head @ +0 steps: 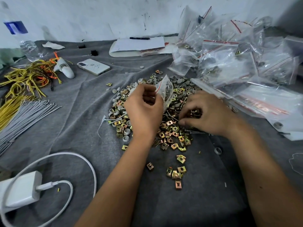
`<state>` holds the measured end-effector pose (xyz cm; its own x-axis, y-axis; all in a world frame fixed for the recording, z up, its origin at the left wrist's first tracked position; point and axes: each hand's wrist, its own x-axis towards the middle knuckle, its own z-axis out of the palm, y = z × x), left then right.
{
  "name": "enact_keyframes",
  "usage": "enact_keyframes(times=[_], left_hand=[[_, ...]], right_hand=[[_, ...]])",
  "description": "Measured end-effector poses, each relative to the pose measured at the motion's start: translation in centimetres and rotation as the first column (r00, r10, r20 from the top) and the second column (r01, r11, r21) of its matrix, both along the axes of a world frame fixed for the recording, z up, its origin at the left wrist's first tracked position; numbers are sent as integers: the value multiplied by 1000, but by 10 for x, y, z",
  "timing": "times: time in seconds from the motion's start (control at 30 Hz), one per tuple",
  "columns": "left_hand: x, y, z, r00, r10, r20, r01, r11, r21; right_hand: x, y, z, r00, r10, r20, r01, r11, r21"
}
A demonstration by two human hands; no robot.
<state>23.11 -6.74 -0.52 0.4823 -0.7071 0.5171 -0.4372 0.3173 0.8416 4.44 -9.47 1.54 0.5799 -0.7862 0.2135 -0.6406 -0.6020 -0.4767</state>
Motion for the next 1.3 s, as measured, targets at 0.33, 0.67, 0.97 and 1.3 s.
enact_keyframes(times=[0.33,0.67,0.97,1.3], left_hand=[[-2,-1,-5,992,-48,114,50,999,-16],[-9,-1,-8,937,-121,328,137,990,-28],[-10,0,-7,947,-110,303,125,992,-29],[-7,3,-3,982,-40,183,47,998,-38]], right_hand=[[1,-1,-3,992,3,122,-24,986,166],[7,-2,-7,903,-111,415,130,991,-17],[5,-1,-5,874,-183,449,216,976,-23],[-16,-13,-5,976,-207,-74,207,978,-10]])
